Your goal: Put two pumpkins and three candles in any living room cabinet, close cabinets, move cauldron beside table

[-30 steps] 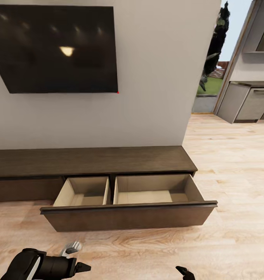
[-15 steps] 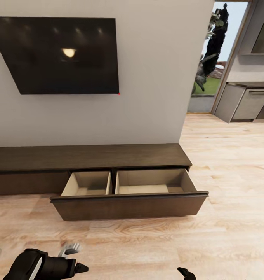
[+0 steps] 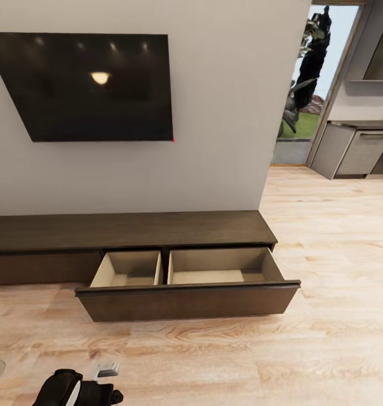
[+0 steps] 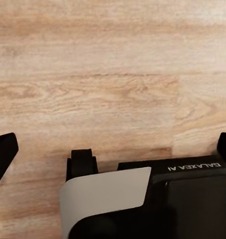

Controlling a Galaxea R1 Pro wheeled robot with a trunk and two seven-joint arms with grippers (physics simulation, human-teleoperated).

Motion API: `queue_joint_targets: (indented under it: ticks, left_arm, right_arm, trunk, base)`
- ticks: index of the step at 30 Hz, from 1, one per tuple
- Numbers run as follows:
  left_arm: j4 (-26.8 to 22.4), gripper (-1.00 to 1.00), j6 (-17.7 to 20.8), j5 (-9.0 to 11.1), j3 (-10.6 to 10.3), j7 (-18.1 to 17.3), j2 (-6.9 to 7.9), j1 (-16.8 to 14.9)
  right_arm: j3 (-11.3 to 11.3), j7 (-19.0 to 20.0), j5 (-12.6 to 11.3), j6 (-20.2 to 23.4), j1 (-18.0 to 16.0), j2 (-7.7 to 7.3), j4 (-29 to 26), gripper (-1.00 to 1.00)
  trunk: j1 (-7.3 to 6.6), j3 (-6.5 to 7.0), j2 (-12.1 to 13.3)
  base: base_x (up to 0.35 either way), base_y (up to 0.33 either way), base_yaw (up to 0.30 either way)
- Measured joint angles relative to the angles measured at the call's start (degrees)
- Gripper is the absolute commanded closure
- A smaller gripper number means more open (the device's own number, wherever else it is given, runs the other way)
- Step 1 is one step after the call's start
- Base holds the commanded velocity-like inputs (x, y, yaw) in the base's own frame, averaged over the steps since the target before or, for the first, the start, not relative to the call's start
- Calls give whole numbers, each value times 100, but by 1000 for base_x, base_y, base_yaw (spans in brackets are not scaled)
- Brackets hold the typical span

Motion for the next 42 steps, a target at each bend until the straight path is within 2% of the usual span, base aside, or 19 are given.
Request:
queue_joint_targets:
  ticks: [2,3,6,8,11,15,18,24,35,42]
  left_arm:
    - [102,-100,-153,13,1,259,-115,0]
    - [139,-100,-191,12,-1,301,-147,0]
    - [310,-100,-417,-9,-7,427,-291,0]
    - [348,-100,-514,-18,-8,473,-322,0]
    - [380,-100,-605,-19,-3,611,-345,0]
    - [389,-100,-636,-12,5,749,-352,0]
    - [395,-100,-735,-4,8,800,-353,0]
    - [415,-100,-929,2,9,822,-353,0]
    - [412,-100,-958,7,17,811,-330,0]
    - [411,-100,-936,3,28,812,-317,0]
  right_arm:
    - [342,-429,8,-21,1,16,-193,-100]
    - [431,-512,9,-26,1,27,-225,-100]
    - [843,-812,12,-296,2,178,-315,-100]
    - [1000,-934,17,-565,2,290,-331,-100]
    - [1376,-1277,20,-896,2,424,-343,-100]
    - [1828,-1521,10,-995,2,465,-347,-100]
    - [2003,-1558,7,-1014,2,474,-353,-100]
    - [2095,-1546,14,-1028,2,486,-356,-100]
    - [2106,-1548,14,-1038,2,486,-357,-100]
    - [2106,-1573,14,-1039,2,492,-360,-100]
  trunk:
    - [-44,36,80]
    - [-66,54,120]
    - [-132,108,241]
    - [-176,144,321]
    - [-242,197,441]
    - [-329,269,602]
    - [-395,323,722]
    - [-527,431,963]
    - [-528,431,964]
    - [-528,431,964]
  base:
    - [0,0,0]
    - [0,0,0]
    - [0,0,0]
    - [0,0,0]
    - [0,0,0]
    - [0,0,0]
    - [0,0,0]
    - [0,0,0]
    - [0,0,11]
    - [-51,0,255]
